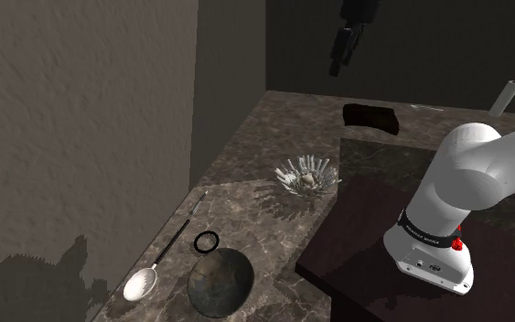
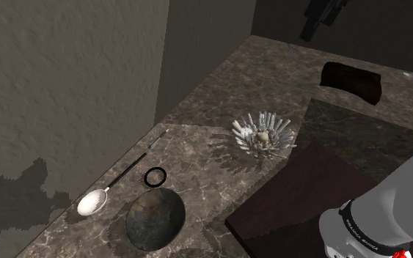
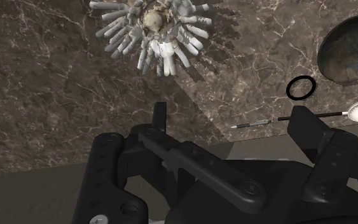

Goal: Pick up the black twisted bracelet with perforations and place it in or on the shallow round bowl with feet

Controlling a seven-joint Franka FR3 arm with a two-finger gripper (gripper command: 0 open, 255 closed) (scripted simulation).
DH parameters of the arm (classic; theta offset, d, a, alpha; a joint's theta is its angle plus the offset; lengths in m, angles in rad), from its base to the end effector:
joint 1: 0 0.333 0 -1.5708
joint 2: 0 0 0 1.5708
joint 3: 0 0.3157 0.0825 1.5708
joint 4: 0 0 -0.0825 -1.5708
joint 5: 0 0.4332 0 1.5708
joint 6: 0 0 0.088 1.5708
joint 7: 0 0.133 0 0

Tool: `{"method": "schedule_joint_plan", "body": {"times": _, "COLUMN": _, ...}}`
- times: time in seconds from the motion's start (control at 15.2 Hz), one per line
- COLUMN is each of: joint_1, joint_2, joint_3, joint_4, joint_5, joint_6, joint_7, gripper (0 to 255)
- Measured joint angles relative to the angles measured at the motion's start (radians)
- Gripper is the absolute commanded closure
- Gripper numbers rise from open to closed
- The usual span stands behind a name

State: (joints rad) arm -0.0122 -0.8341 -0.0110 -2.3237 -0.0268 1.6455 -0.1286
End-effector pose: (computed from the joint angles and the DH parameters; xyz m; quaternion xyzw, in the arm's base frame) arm 0.3541 -0.0125 0.6058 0.9955 0.0540 0.0769 0.0151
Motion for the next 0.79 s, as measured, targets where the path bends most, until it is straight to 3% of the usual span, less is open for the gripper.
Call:
{"method": "schedule_joint_plan", "body": {"times": 0.33, "joint_1": 0.013, "joint_2": -0.001, "joint_3": 0.032, "joint_4": -0.09, "joint_5": 0.021, "joint_6": 0.095, "joint_7": 0.035, "gripper": 0}}
{"method": "schedule_joint_plan", "body": {"times": 0.79, "joint_1": 0.048, "joint_2": 0.069, "joint_3": 0.119, "joint_4": -0.242, "joint_5": 0.074, "joint_6": 0.336, "joint_7": 0.123, "gripper": 0}}
